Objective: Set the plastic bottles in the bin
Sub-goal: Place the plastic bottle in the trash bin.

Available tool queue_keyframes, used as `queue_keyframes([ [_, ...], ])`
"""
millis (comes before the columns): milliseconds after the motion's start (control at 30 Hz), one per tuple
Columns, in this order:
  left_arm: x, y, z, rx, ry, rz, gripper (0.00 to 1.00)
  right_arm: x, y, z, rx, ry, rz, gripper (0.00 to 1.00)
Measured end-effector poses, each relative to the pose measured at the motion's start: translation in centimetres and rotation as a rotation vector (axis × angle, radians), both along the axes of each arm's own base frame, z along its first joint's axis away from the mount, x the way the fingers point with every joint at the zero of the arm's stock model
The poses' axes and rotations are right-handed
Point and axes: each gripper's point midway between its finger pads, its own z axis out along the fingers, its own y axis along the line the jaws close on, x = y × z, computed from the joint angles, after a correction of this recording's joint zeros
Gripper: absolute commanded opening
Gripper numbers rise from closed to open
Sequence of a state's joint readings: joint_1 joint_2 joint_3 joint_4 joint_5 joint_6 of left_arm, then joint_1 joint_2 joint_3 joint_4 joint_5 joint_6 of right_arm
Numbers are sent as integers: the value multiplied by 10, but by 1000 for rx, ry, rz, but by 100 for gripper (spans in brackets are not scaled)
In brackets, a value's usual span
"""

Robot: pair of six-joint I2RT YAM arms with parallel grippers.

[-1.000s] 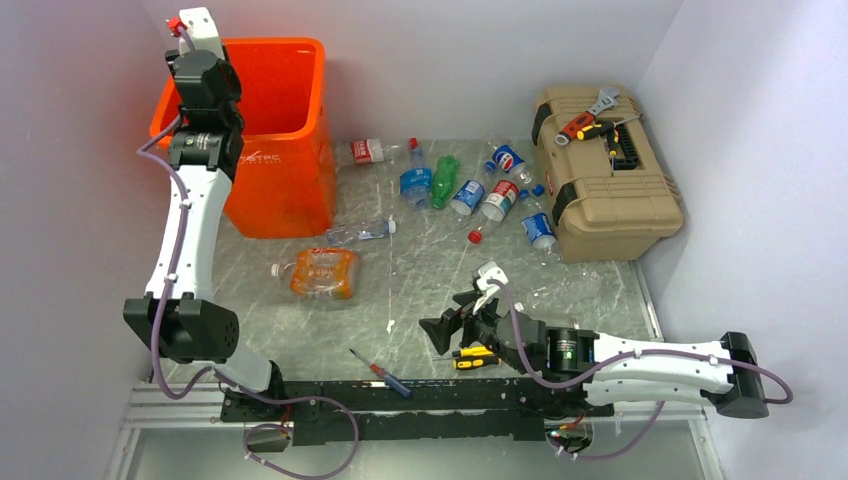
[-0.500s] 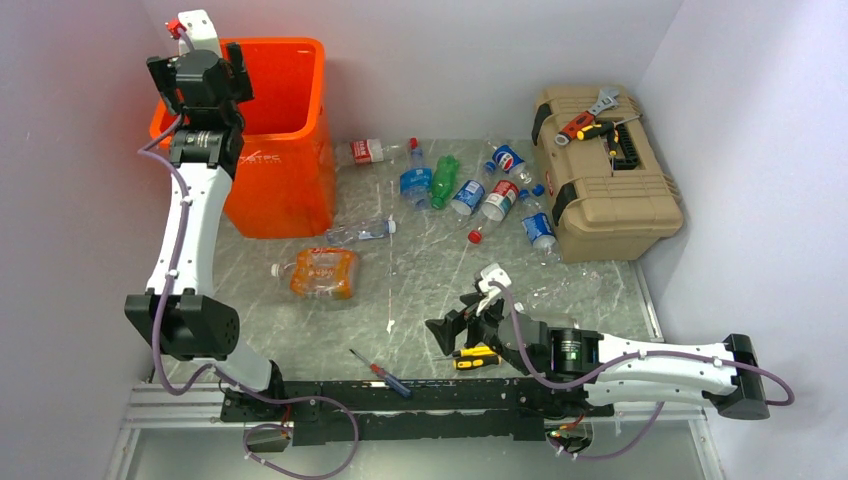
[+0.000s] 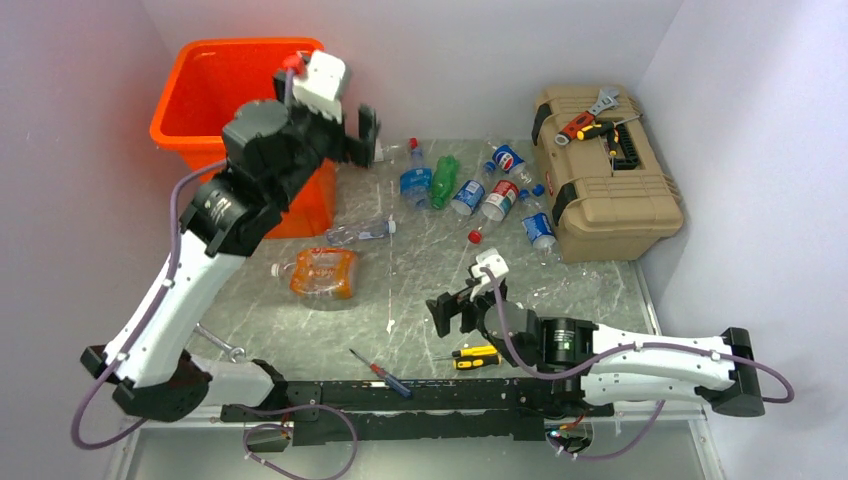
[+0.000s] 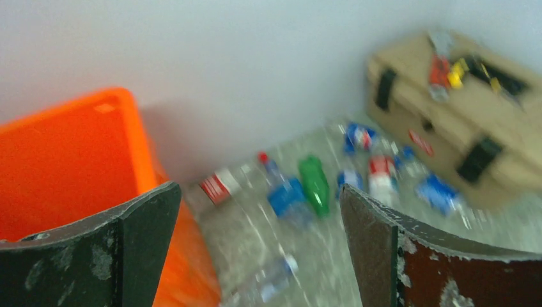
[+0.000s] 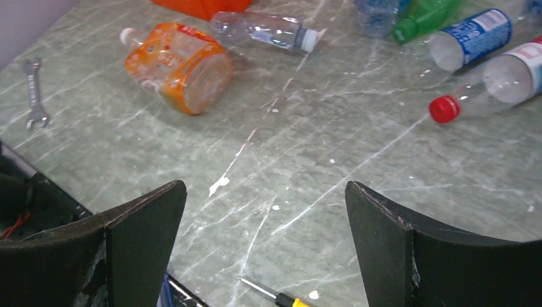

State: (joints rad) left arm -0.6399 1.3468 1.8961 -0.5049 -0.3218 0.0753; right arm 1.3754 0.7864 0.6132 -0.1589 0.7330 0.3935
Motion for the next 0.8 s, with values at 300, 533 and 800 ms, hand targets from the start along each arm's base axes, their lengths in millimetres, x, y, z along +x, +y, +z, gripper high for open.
queue_keyframes([
  [300, -75, -30, -207, 157, 418, -286, 100, 76, -60, -15, -21, 122, -345, 99],
  [533, -108, -21, -286, 116, 561, -317, 99, 89, -109, -52, -47, 294, -645, 99],
  [800, -114, -29, -296, 9, 597, -326, 100, 82, -193, -91, 98, 410, -1011, 99],
])
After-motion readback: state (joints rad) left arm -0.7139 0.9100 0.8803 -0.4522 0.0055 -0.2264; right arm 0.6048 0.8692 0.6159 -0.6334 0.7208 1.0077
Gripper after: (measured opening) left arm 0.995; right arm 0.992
